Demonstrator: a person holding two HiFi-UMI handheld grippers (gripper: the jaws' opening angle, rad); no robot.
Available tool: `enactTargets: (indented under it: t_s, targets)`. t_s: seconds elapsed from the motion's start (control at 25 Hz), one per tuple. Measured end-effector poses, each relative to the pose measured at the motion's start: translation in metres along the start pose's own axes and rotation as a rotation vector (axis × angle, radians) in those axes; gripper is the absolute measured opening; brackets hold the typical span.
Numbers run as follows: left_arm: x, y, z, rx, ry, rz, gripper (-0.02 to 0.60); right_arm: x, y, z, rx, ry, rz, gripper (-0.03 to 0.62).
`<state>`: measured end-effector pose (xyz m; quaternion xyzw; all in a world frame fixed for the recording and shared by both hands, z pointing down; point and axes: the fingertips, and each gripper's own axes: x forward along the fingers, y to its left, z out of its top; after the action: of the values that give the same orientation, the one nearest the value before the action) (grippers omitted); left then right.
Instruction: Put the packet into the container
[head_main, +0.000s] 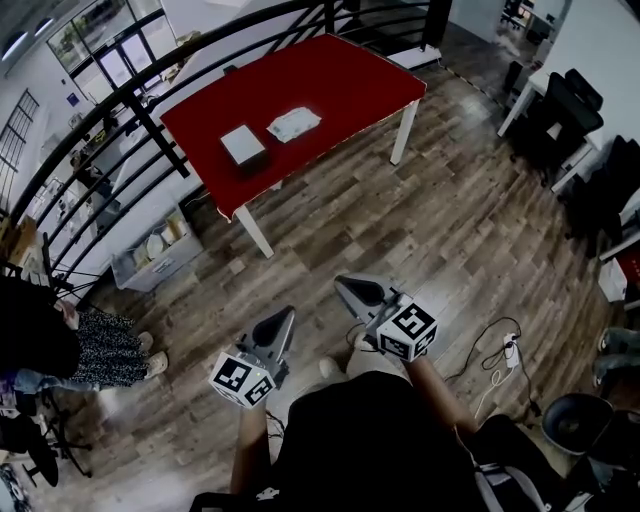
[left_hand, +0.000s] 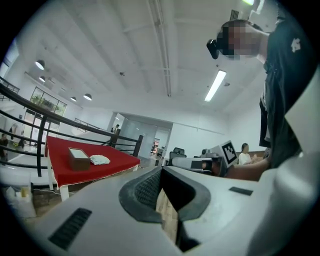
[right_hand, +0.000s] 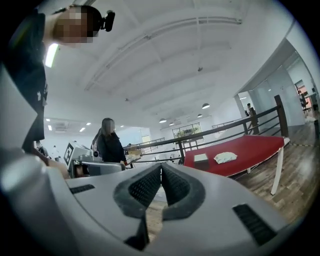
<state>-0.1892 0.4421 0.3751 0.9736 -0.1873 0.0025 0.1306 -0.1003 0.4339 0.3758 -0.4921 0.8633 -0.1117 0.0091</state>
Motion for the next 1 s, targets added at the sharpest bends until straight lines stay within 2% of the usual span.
enactTargets:
  t_s: [0.16,0.4,0.64,0.8,1.0]
  targets:
    - [0.008,0.021,0.002,-0.013,-0.002,0.004,0.005,0.022,-0.008,-0.001,-0.059,0.028,0.004,0.021]
    - [0.035,0.042,-0.009,-0.04,-0.001,-0.024,0.005,0.038,-0.038,0.001,-0.062,0.026,0.004,0.021]
    - [0.087,0.076,-0.007,-0.037,0.032,-0.046,0.005,0.066,-0.091,0.0,-0.003,0.01,0.01,0.02]
    - [0.134,0.102,0.012,-0.038,0.049,-0.042,0.005,0.09,-0.136,0.009,0.018,-0.003,0.015,0.021]
    - [0.185,0.138,0.034,-0.026,0.033,-0.049,0.005,0.124,-0.195,0.034,0.023,-0.031,0.007,0.021]
